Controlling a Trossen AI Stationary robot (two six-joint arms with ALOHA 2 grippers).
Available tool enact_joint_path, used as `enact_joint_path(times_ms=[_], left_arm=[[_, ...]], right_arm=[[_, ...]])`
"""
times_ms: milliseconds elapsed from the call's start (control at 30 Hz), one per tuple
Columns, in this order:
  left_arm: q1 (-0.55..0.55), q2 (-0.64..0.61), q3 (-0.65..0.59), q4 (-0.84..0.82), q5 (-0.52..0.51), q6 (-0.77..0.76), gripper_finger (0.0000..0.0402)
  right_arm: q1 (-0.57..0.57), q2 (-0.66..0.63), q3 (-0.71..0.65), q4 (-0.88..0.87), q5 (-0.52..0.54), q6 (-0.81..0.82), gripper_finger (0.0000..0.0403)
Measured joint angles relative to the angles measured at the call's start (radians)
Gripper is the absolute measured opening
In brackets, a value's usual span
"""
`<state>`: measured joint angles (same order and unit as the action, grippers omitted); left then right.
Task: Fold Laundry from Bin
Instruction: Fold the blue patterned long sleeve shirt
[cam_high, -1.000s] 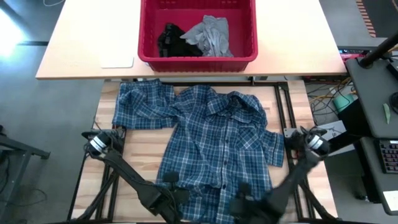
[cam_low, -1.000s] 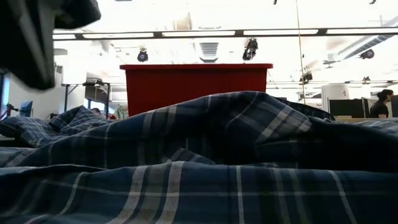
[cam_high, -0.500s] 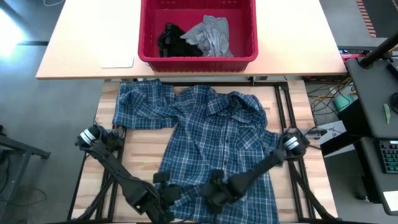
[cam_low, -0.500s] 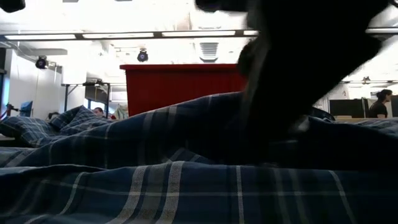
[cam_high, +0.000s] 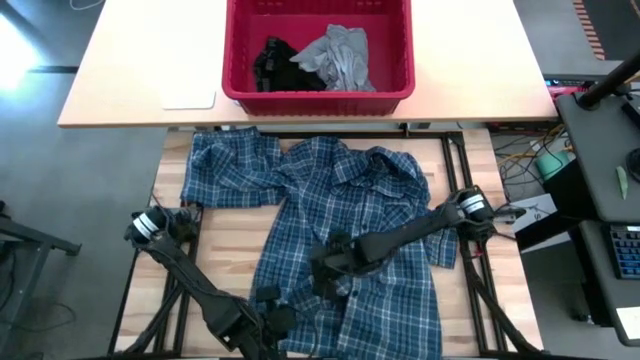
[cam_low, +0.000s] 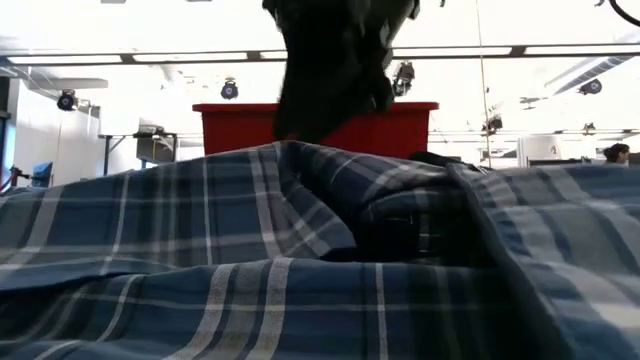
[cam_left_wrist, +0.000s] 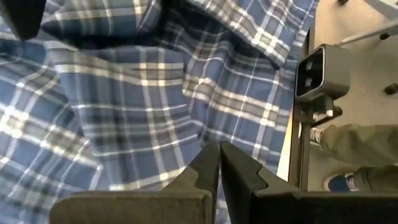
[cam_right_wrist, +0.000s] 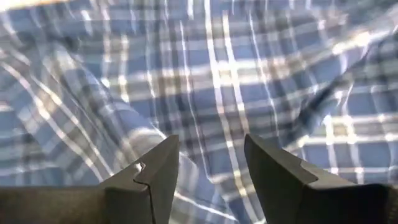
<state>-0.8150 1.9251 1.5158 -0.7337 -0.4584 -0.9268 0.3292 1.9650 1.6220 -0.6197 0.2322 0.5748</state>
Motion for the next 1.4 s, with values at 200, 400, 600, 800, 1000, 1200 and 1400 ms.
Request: enact_joint_path(times_ms=[200, 400, 600, 800, 1000, 1200, 1400], left_arm=[[0.0, 0.061, 0.0, 0.003, -0.022, -0.021, 0.0], [-0.011, 0.05, -0.017, -0.088, -0.026, -0.079, 0.0], [-0.009, 0.023, -0.057, -0.086, -0.023, -0.085, 0.0], [-0.008, 0.021, -0.058, -0.065, 0.004, -0.092, 0.0], [-0.011, 0.021, -0.058, -0.06, 0.005, -0.118, 0.0], [-0.011, 0.021, -0.058, -0.06, 0.005, -0.119, 0.0], [-0.011, 0.021, -0.06, -0.07, 0.005, -0.114, 0.0]], right_arm=[[0.059, 0.0, 0.003, 0.0, -0.117, -0.165, 0.0168], [0.207, -0.013, 0.028, 0.018, -0.069, -0.206, 0.0158], [0.244, 0.088, 0.005, 0.021, -0.029, -0.142, 0.0157], [0.175, 0.14, 0.007, 0.022, 0.009, -0.099, 0.016], [0.146, 0.144, 0.008, 0.026, -0.036, -0.119, 0.0177], [0.141, 0.168, 0.01, 0.031, -0.134, -0.084, 0.0091], [0.142, 0.135, 0.065, -0.028, -0.25, 0.008, 0.0013]])
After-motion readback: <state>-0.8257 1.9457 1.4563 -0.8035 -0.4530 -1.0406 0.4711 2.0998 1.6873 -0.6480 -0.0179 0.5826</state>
